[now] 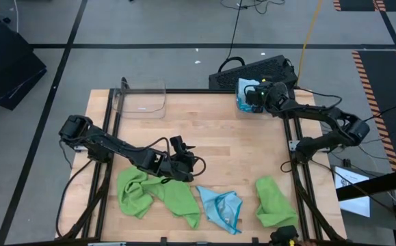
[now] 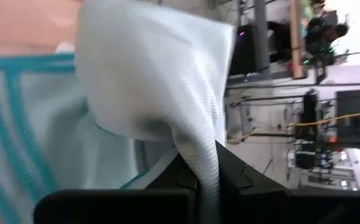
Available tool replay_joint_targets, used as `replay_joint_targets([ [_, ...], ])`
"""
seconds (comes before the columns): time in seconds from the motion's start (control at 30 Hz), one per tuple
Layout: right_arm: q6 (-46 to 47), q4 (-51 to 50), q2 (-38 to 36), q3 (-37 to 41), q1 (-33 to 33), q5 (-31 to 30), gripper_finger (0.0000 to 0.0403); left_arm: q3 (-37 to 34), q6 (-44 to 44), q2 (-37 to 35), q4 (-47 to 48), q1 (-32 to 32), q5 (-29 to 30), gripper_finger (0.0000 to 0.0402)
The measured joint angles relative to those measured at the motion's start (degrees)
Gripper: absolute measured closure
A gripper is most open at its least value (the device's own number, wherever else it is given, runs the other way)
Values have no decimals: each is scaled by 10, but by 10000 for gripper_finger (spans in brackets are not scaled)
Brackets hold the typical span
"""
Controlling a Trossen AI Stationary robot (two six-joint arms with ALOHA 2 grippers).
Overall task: Fold microfiber towels
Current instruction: Put the folded blue microfiber cloth into the right transparent bin
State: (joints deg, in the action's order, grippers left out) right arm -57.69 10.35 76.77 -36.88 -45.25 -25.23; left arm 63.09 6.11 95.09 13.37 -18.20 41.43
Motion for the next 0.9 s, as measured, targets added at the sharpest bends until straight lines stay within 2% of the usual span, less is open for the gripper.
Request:
replay_joint_targets([
  [0.23, -1, -59, -13, -1, 8, 31, 390, 0, -7, 0, -2, 0, 0, 160],
  [0.47, -16, -63, -25, 0, 12, 27, 389, 0, -7, 0, -2, 0, 0, 160],
  [0.6, -31, -74, -55, 0, 33, -2, 389, 0, -11, 0, -2, 0, 0, 160],
  [0.77, -47, -134, -63, 0, 39, 14, 389, 0, -15, 0, -2, 0, 0, 160],
  [0.9, -60, -141, -50, 0, 41, 14, 388, 0, -15, 0, -2, 0, 0, 160],
])
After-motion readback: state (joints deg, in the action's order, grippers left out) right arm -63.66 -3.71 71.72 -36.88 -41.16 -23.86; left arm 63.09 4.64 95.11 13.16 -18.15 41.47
